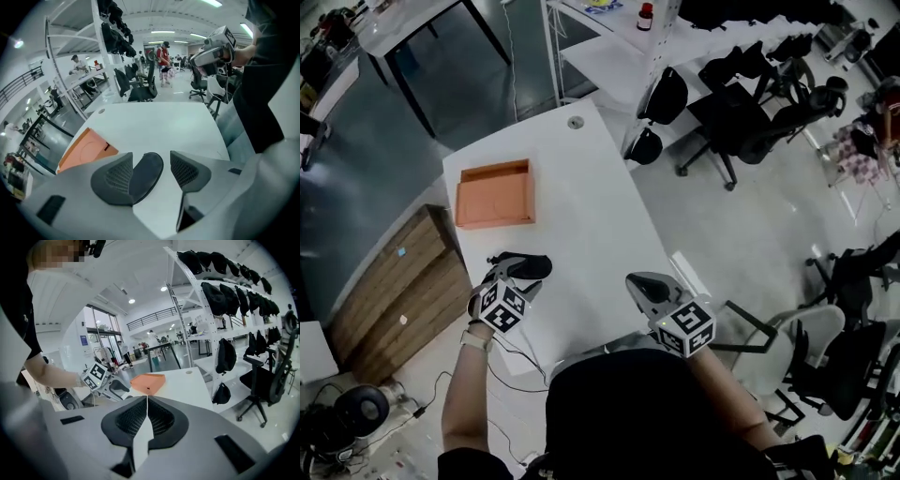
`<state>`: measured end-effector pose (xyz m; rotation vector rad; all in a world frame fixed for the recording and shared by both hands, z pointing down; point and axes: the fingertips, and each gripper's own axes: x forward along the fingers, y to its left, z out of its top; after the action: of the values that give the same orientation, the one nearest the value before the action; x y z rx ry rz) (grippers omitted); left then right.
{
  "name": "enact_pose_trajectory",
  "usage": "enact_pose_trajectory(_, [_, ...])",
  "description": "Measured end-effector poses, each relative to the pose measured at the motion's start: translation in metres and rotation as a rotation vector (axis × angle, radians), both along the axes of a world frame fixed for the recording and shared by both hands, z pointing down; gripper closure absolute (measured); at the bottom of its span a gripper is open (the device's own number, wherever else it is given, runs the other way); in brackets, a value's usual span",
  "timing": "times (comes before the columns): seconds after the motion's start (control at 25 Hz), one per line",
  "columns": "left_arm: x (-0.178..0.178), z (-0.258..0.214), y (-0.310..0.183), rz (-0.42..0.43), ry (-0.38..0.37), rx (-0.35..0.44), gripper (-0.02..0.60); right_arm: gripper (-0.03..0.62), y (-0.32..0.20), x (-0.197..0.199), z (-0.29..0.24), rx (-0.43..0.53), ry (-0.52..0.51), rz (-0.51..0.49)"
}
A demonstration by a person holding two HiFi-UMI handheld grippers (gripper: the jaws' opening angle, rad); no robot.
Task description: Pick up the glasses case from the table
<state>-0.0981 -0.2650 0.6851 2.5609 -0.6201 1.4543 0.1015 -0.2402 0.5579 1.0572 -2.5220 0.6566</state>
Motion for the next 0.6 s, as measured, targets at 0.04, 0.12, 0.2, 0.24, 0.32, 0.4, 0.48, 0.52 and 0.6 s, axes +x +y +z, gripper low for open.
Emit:
enact_pose_trajectory(0.04, [-0.001, 0.010, -0.002, 0.026, -0.003, -0.025, 0.323, 0.566, 0.001, 0.002, 0.003, -0.006, 0.014, 0.021])
enact_pose_trajectory(0.12, [-0.005, 0.030, -0.002, 0.089, -0.020, -0.077, 0.291, 0.566, 0.003, 0.008, 0.009, -0.015, 0.044, 0.064])
enact_pose_trajectory(0.2, [-0.010, 0.049, -0.001, 0.172, -0.067, -0.104, 0.257, 0.566, 0.005, 0.016, 0.013, -0.024, 0.074, 0.111])
enact_pose_trajectory(0.24, [-0.012, 0.058, -0.001, 0.212, -0.092, -0.113, 0.250, 0.566, 0.007, 0.021, 0.015, -0.029, 0.086, 0.136])
enact_pose_trajectory(0.32, [-0.016, 0.074, 0.000, 0.274, -0.125, -0.137, 0.241, 0.566, 0.011, 0.029, 0.019, -0.044, 0.103, 0.181])
enact_pose_trajectory(0.4, [-0.018, 0.086, -0.002, 0.309, -0.140, -0.152, 0.238, 0.566, 0.015, 0.035, 0.022, -0.060, 0.117, 0.215])
enact_pose_trajectory(0.48, [-0.018, 0.097, -0.010, 0.333, -0.150, -0.139, 0.232, 0.566, 0.017, 0.038, 0.026, -0.070, 0.124, 0.239])
enact_pose_trajectory(0.52, [-0.017, 0.101, -0.015, 0.345, -0.158, -0.130, 0.232, 0.566, 0.019, 0.039, 0.028, -0.075, 0.127, 0.250])
enact_pose_trajectory(0.6, [-0.015, 0.110, -0.019, 0.371, -0.173, -0.130, 0.232, 0.566, 0.024, 0.040, 0.032, -0.087, 0.131, 0.272])
